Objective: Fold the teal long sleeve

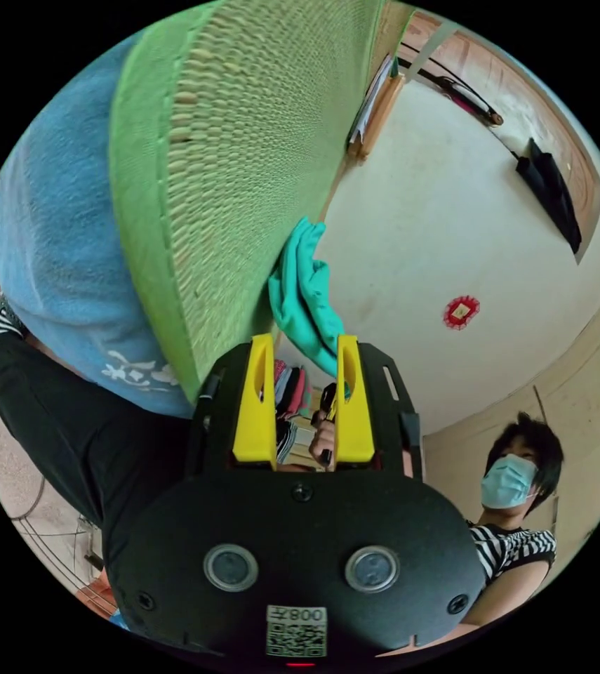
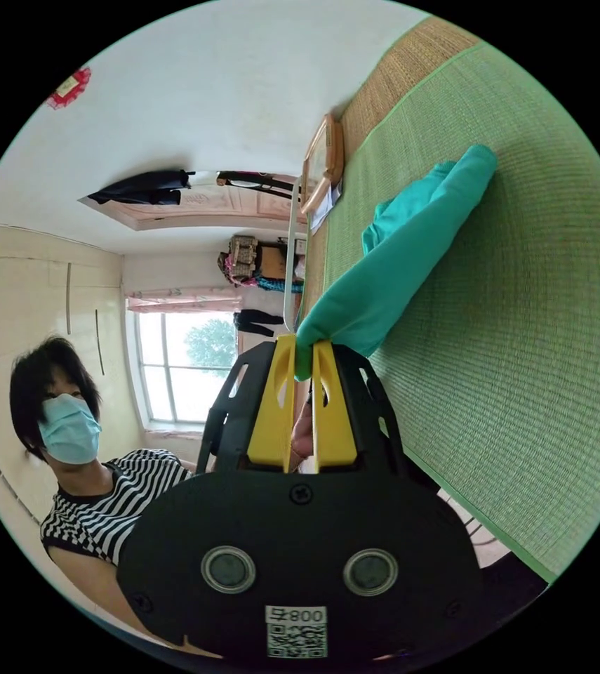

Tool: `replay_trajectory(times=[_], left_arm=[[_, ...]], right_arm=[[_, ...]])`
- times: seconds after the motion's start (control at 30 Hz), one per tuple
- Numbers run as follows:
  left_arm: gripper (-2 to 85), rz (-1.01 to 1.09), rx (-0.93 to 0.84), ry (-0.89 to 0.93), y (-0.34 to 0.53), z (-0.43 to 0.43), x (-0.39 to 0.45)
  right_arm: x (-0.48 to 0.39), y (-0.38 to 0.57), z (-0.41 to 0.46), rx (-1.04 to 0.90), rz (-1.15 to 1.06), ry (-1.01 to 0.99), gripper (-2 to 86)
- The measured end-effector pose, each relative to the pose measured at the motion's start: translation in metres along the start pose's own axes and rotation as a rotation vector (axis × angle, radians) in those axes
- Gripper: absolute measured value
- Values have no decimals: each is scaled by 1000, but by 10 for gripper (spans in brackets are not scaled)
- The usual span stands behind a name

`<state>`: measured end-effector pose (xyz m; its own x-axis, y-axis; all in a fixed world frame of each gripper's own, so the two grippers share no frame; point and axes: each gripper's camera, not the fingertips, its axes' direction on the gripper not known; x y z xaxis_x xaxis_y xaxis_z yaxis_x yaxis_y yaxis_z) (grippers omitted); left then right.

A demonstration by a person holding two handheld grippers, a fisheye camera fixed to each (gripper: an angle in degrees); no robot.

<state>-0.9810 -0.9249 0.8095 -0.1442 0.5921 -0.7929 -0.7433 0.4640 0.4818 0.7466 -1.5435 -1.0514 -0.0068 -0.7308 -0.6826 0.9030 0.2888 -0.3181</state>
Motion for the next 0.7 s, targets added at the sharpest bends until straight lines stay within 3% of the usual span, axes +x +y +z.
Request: replay_trajectory(times=[0.23,0.4,0.7], left_arm=[[97,-41,11,3,-33,5,0],[52,12,-81,-52,-48,22,12],[39,79,-194,-78,-13,47,-5]], right_arm=[[-57,25,30,37,11,-2,22],[-89,54,39,85,41,4,22],[-152,145,40,113,89,27,18]])
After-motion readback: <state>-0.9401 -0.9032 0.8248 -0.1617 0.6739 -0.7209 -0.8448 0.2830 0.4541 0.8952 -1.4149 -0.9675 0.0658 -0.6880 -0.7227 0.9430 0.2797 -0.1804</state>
